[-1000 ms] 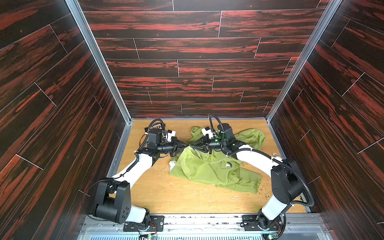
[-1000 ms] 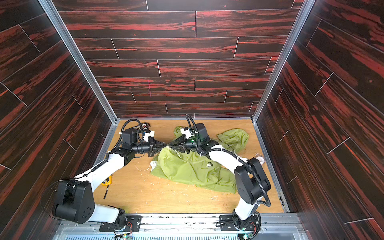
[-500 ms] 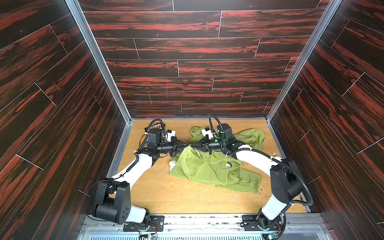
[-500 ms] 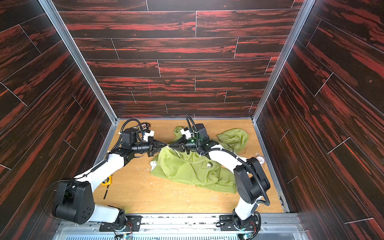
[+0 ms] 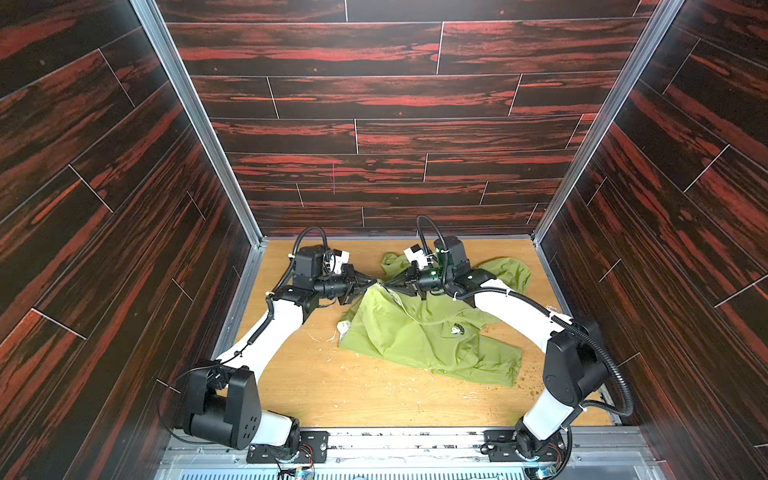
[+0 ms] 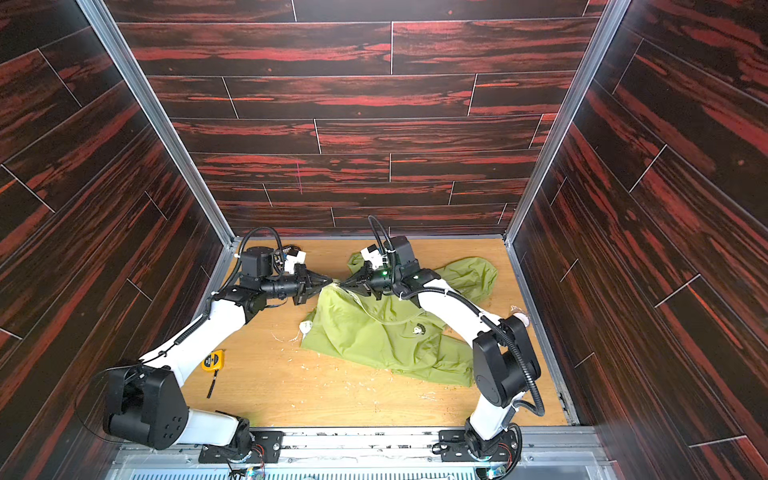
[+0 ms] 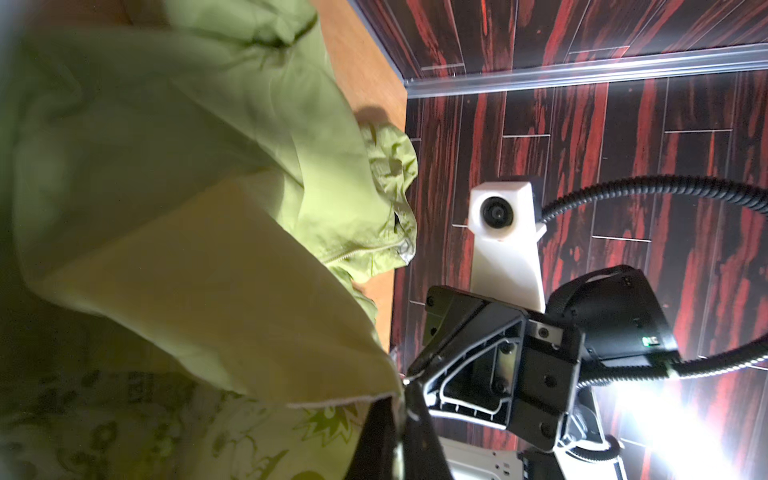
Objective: Zip up the jacket
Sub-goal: 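Pull the zipper slider with the right gripper toward the collar, away from the left gripper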
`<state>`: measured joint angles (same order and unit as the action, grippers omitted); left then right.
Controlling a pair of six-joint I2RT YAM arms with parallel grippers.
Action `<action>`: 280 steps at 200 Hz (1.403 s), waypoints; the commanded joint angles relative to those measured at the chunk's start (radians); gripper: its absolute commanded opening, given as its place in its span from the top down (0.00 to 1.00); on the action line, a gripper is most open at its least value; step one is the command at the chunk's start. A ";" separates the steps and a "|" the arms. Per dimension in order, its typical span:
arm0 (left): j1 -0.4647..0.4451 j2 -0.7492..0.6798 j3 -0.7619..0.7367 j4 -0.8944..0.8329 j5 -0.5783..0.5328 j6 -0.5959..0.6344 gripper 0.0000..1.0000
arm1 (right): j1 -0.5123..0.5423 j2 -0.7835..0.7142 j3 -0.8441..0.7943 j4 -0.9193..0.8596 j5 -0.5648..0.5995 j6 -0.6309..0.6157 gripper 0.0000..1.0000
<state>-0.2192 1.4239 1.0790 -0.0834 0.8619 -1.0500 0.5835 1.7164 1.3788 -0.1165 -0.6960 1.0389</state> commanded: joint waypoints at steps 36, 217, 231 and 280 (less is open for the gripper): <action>-0.002 -0.079 0.097 -0.202 -0.123 0.130 1.00 | -0.022 0.036 0.122 -0.257 0.085 -0.179 1.00; 0.000 -0.140 0.092 -0.371 -0.402 0.242 1.00 | -0.091 0.029 0.158 -0.369 0.145 -0.270 1.00; 0.001 -0.143 0.093 -0.384 -0.430 0.252 1.00 | -0.094 0.030 0.162 -0.377 0.148 -0.276 1.00; 0.006 -0.164 0.077 -0.401 -0.510 0.267 1.00 | -0.106 0.029 0.166 -0.391 0.148 -0.289 1.00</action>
<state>-0.2295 1.3022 1.1488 -0.4465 0.4431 -0.8112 0.4999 1.7164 1.5139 -0.4751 -0.5770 0.7742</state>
